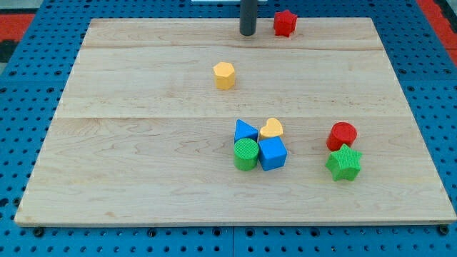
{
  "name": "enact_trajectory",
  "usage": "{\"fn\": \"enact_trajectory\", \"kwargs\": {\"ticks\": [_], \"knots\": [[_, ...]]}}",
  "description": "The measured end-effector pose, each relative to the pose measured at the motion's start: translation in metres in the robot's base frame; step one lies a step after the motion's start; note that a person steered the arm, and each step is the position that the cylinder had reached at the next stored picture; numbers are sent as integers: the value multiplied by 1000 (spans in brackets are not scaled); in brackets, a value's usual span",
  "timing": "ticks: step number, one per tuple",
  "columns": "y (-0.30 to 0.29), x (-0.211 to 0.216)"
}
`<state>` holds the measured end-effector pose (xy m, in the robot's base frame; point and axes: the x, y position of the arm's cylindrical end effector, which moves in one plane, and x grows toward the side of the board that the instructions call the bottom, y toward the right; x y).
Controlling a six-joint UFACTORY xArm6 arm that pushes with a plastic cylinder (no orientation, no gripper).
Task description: Slightly push the red star towards right
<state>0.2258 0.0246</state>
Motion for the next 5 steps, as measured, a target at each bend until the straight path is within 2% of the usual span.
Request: {"fn": "enact_trajectory", "kwargs": {"ticks": [1,3,5], "knots": [[25,-9],[31,-34],[85,-9]]}}
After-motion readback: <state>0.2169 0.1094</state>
